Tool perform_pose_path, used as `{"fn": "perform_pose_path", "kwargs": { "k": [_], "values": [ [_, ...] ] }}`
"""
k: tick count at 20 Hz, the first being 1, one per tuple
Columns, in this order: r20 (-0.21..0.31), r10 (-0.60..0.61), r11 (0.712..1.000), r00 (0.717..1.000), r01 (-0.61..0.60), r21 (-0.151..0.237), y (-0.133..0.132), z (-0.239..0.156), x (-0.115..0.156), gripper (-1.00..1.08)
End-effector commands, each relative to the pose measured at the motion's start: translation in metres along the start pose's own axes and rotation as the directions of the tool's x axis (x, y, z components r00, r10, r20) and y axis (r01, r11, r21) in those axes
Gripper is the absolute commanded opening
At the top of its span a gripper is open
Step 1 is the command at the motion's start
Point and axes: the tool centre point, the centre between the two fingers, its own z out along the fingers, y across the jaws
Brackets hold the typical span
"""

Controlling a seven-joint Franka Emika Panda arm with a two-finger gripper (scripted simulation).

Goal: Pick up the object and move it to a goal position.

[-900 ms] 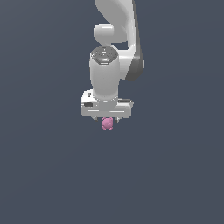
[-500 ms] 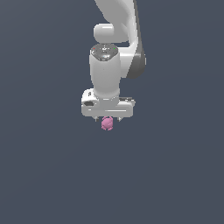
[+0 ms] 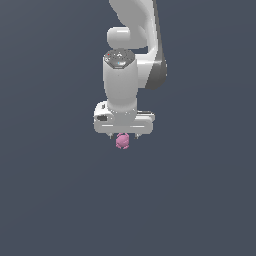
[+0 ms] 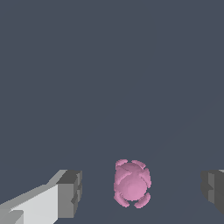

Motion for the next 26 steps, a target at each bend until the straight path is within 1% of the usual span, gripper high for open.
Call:
{"fn": "perform_pose_path", "kwargs": {
  "k": [1,6,12,17,22,26],
  "values": [
    [0.004,0.006,1.0,1.0,-0.006,-0.001,0.001,0.008,-0.005,1.0],
    [0.015,0.025,1.0,1.0,-0.025,-0.004,0.005,0.033,-0.023,1.0],
    [0.032,0.056,0.998,0.998,-0.056,-0.011,0.011,0.071,-0.056,1.0],
    [0.042,0.074,0.997,0.996,-0.074,-0.016,0.015,0.091,-0.077,1.0],
    [0.047,0.083,0.996,0.995,-0.082,-0.019,0.016,0.1,-0.087,1.0],
    [0.048,0.083,0.996,0.995,-0.082,-0.019,0.016,0.1,-0.087,1.0]
  ]
}}
